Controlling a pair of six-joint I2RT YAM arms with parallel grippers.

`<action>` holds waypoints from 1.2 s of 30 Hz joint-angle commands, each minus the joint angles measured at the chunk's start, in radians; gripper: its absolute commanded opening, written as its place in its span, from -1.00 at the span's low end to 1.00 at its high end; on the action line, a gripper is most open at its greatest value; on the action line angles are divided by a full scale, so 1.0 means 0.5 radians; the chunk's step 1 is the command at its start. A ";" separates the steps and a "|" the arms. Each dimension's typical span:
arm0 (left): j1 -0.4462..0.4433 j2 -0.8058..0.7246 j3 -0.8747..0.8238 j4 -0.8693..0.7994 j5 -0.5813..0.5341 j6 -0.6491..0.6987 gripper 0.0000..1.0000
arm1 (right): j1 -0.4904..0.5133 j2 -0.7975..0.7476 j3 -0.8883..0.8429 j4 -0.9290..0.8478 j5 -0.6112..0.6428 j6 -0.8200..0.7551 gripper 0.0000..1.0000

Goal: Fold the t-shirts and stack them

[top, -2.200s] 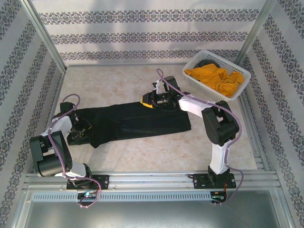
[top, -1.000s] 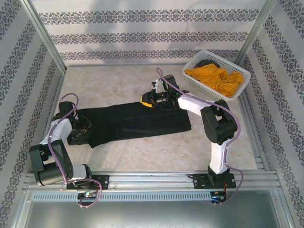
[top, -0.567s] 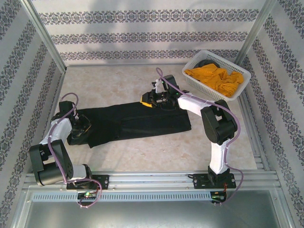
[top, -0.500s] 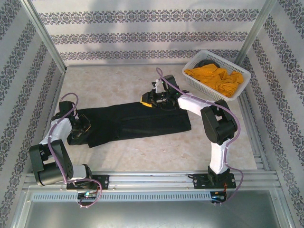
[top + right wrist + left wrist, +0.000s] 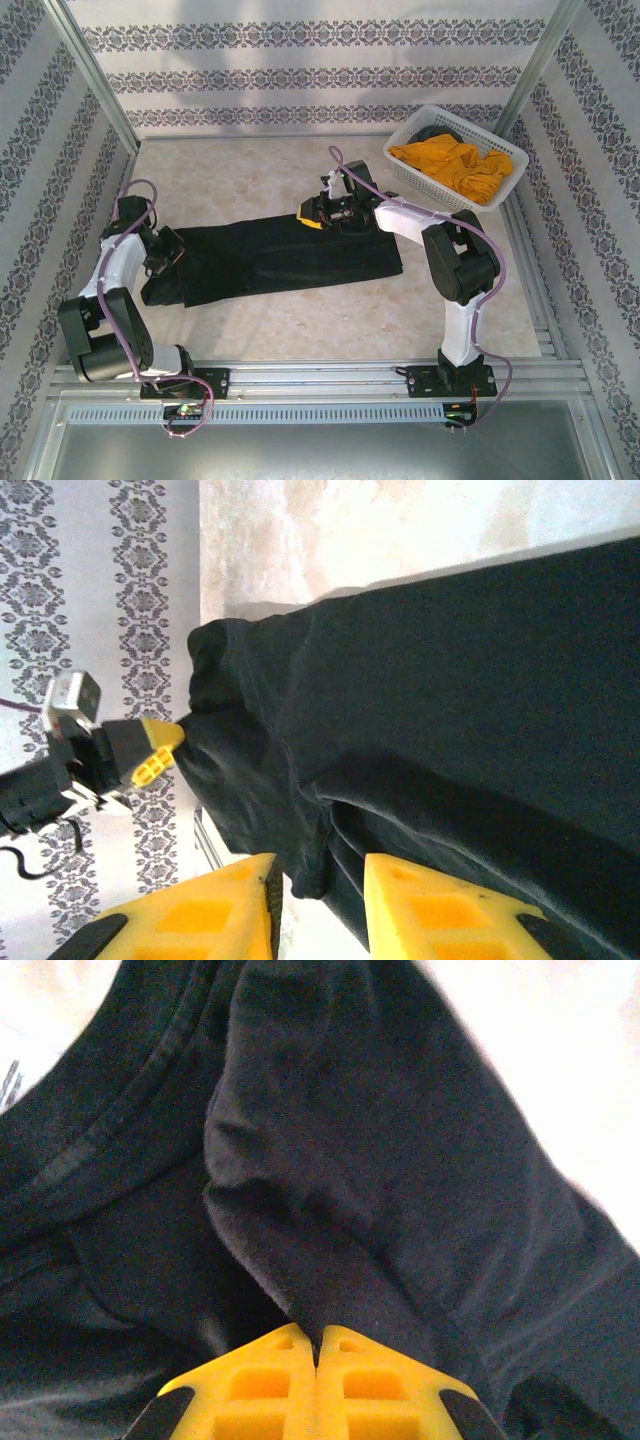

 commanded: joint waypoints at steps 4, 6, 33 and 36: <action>-0.009 0.251 0.295 -0.224 -0.102 0.050 -1.00 | -0.041 -0.087 -0.056 -0.032 0.022 -0.046 -0.42; -0.002 0.356 0.391 -0.275 -0.132 0.084 -1.00 | -0.045 -0.091 -0.069 -0.031 0.023 -0.048 -0.42; -0.098 0.009 0.079 -0.097 -0.431 -0.285 -0.26 | -0.354 -0.071 0.129 -0.969 0.765 -0.492 -0.72; -0.240 -0.113 -0.125 -0.056 -0.261 -0.567 -0.32 | -0.387 0.075 0.301 -1.201 0.908 -0.568 -0.73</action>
